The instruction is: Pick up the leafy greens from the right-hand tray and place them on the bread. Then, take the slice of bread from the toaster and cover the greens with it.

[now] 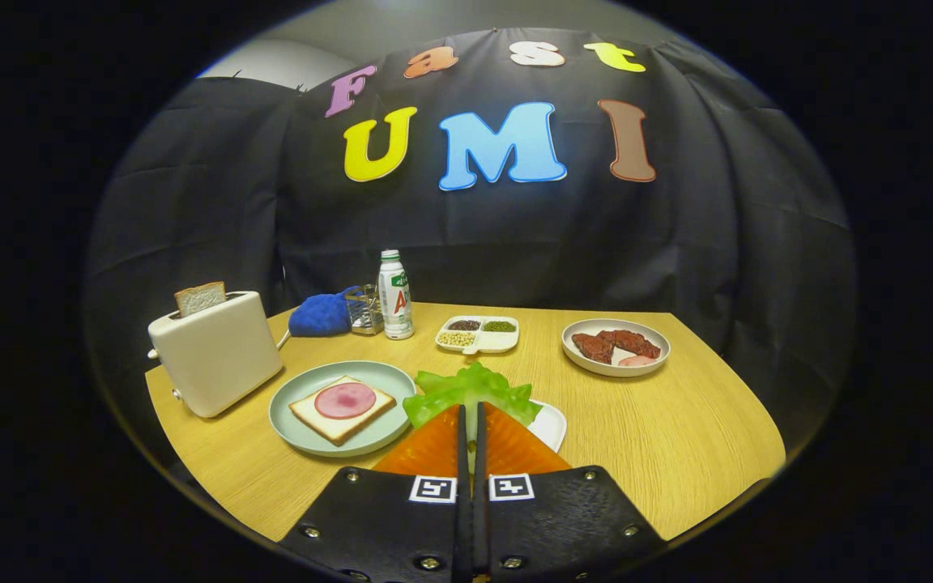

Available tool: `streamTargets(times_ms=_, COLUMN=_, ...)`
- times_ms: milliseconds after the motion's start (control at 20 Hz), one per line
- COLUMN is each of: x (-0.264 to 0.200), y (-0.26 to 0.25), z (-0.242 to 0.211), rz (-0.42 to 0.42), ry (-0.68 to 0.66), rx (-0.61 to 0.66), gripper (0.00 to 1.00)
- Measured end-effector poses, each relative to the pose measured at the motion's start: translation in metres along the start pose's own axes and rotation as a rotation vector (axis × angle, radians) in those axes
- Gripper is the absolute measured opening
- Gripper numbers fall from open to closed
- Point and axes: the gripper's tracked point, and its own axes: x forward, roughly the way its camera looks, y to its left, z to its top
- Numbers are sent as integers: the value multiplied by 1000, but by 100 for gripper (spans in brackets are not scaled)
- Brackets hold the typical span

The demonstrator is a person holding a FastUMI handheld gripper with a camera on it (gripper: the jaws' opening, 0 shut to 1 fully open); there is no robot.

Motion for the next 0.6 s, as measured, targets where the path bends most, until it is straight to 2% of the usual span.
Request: streamTargets(times_ms=600, x=23, y=51, z=15, rz=92, ry=-23, rx=13, gripper=1)
